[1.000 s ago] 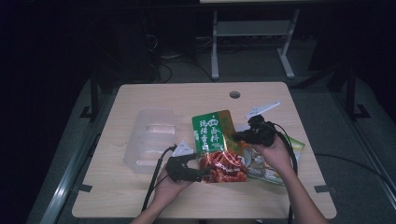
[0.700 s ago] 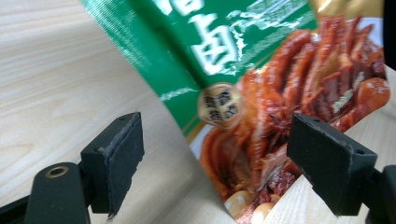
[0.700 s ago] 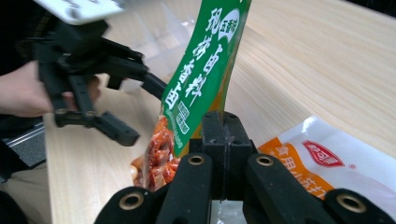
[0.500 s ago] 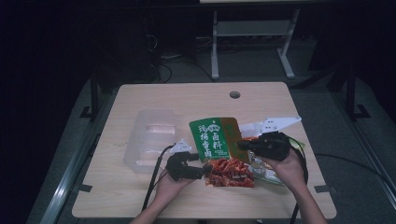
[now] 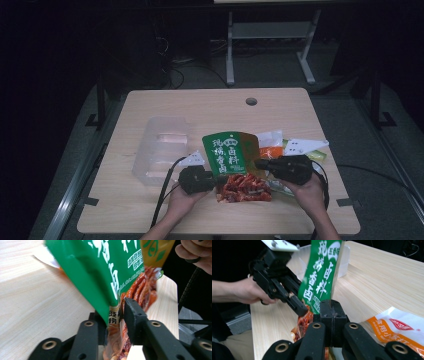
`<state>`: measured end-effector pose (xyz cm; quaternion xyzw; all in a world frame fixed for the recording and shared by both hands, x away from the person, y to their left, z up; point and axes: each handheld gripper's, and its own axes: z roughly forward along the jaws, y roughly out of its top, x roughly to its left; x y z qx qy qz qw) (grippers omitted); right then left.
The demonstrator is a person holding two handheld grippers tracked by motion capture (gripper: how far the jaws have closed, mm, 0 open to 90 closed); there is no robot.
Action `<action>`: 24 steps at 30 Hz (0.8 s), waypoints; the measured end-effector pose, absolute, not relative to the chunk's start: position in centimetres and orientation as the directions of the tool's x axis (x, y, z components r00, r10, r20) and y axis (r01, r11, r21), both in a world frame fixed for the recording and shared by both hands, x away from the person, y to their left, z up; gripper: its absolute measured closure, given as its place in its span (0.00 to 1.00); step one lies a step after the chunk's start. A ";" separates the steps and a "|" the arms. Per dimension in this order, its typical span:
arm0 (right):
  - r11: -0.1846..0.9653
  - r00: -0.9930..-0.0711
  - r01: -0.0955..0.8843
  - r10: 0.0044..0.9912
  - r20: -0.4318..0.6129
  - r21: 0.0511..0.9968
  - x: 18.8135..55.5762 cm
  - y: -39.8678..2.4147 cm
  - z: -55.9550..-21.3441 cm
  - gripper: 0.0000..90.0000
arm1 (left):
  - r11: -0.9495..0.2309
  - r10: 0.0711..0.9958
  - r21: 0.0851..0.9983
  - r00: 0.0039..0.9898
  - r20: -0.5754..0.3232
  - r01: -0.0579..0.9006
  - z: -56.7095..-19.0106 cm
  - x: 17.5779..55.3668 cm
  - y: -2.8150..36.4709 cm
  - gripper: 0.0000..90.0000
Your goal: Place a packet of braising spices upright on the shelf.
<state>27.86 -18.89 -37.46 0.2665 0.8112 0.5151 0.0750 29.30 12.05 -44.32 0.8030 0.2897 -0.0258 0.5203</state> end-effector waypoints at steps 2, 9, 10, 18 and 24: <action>0.330 -0.846 0.358 0.511 0.154 0.874 27.8 -18.8 -37.5 1.00 | -0.289 0.445 0.825 0.831 -0.334 0.486 -44.2 29.1 12.1 0.86; 0.363 -0.844 0.355 0.521 0.128 0.862 27.5 -18.5 -37.5 0.99 | -0.307 0.469 0.843 0.841 -0.270 0.442 -43.4 28.6 12.6 0.93; 0.363 -0.844 0.355 0.521 0.128 0.862 27.5 -18.5 -37.5 0.99 | -0.311 0.472 0.845 0.843 -0.259 0.434 -43.3 28.6 12.7 0.93; 0.432 -0.862 0.356 0.494 0.113 0.828 27.6 -17.6 -38.0 0.86 | -0.349 0.476 0.851 0.857 -0.199 0.392 -42.8 28.1 12.7 0.93; 0.478 -0.871 0.368 0.478 0.115 0.798 28.2 -16.6 -37.9 0.79 | -0.365 0.465 0.856 0.869 -0.172 0.365 -42.6 27.9 12.4 0.93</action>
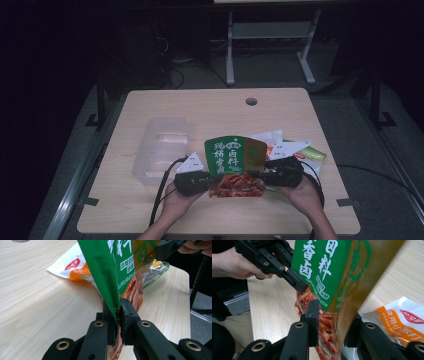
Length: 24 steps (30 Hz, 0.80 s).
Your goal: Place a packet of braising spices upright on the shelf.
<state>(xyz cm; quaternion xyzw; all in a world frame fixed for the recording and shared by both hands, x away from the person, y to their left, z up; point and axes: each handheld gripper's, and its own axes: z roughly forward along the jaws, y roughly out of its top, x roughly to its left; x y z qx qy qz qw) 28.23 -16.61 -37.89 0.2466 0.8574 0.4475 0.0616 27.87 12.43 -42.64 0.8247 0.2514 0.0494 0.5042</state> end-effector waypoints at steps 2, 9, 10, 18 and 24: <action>0.486 -0.872 0.372 0.475 0.119 0.791 28.4 -16.3 -37.9 0.80 | -0.376 0.463 0.858 0.873 -0.153 0.350 -42.6 27.7 12.3 0.93; 0.487 -0.859 0.391 0.497 0.120 0.781 28.4 -16.3 -38.0 0.98 | -0.378 0.465 0.860 0.873 -0.143 0.343 -42.5 27.6 12.2 0.91; 0.484 -0.858 0.397 0.498 0.127 0.780 28.5 -16.4 -38.0 0.98 | -0.378 0.468 0.859 0.872 -0.143 0.344 -42.5 27.5 12.2 0.90; 0.456 -0.854 0.403 0.499 0.147 0.793 28.0 -16.8 -38.1 0.99 | -0.378 0.484 0.862 0.866 -0.129 0.339 -42.4 27.2 12.2 0.76; 0.429 -0.850 0.407 0.502 0.161 0.807 27.8 -17.3 -38.0 0.99 | -0.373 0.502 0.861 0.856 -0.127 0.346 -42.3 27.1 12.4 0.65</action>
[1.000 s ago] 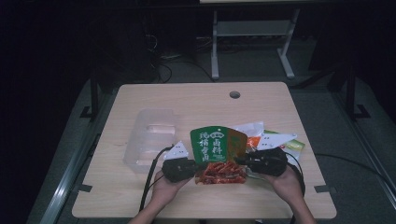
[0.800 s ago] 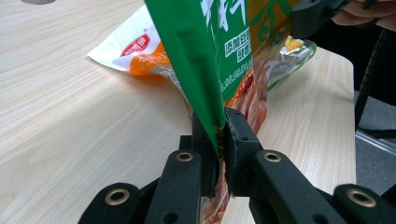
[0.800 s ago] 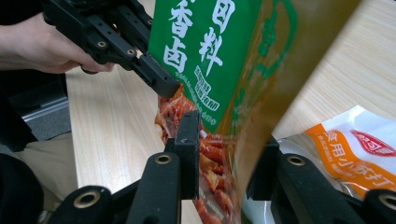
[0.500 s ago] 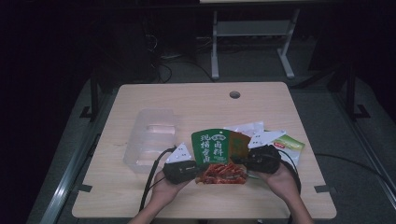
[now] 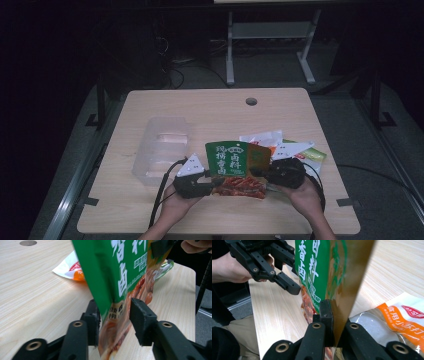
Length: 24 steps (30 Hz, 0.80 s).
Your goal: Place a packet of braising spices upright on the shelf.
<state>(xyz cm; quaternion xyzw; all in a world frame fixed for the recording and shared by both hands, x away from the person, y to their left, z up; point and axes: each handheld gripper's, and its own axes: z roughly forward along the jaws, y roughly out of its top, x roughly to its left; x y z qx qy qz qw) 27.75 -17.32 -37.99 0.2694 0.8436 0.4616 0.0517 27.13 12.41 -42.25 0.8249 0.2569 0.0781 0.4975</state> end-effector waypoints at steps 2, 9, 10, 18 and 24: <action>0.412 -0.845 0.408 0.507 0.167 0.815 27.7 -17.6 -37.9 1.00 | -0.376 0.504 0.860 0.855 -0.121 0.344 -42.2 27.0 12.4 0.63; 0.395 -0.841 0.406 0.515 0.167 0.824 27.6 -17.8 -37.8 1.00 | -0.382 0.509 0.862 0.854 -0.104 0.333 -42.1 26.8 12.5 0.58; 0.396 -0.842 0.403 0.514 0.164 0.825 27.5 -17.9 -37.7 1.00 | -0.382 0.511 0.862 0.854 -0.104 0.333 -42.1 26.7 12.5 0.57; 0.380 -0.838 0.390 0.523 0.153 0.839 27.2 -17.9 -37.0 1.00 | -0.388 0.529 0.856 0.843 -0.096 0.341 -41.9 25.8 12.9 0.48; 0.334 -0.833 0.390 0.525 0.174 0.858 27.0 -18.2 -36.2 1.00 | -0.393 0.517 0.852 0.849 -0.105 0.345 -41.9 24.7 12.9 0.47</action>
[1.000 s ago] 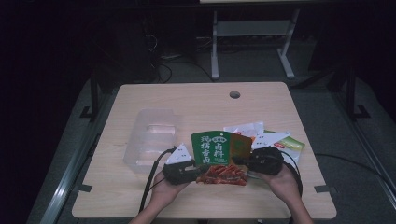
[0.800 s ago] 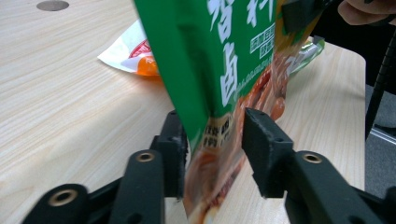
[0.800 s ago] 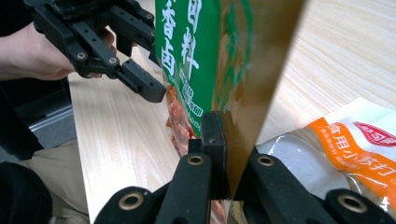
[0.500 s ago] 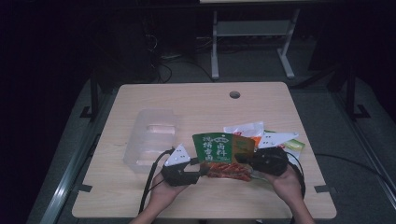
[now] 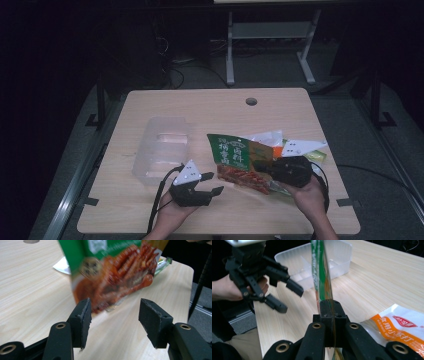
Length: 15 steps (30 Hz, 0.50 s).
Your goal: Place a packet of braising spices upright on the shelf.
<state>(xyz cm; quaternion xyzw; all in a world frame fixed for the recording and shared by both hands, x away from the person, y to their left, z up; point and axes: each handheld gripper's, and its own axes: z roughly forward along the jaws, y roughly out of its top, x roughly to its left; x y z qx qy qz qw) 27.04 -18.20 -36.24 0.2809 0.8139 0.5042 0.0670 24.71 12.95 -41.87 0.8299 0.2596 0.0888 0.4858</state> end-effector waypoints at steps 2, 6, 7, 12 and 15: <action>0.331 -0.833 0.389 0.525 0.174 0.860 27.1 -18.2 -36.1 1.00 | -0.392 0.515 0.851 0.850 -0.110 0.348 -41.9 24.4 12.9 0.47; 0.313 -0.829 0.386 0.530 0.177 0.868 27.3 -18.1 -35.5 1.00 | -0.433 0.502 0.836 0.861 -0.087 0.338 -42.0 23.9 13.2 0.44; 0.313 -0.829 0.386 0.530 0.177 0.868 27.3 -18.1 -35.5 1.00 | -0.436 0.500 0.834 0.862 -0.088 0.338 -42.1 23.8 13.2 0.44; 0.327 -0.824 0.398 0.539 0.177 0.857 28.0 -17.6 -34.7 1.00 | -0.449 0.486 0.832 0.871 -0.079 0.326 -42.1 23.2 13.7 0.40; 0.328 -0.821 0.405 0.541 0.182 0.854 28.3 -17.4 -34.5 1.00 | -0.447 0.476 0.841 0.877 -0.065 0.305 -41.8 22.9 13.9 0.39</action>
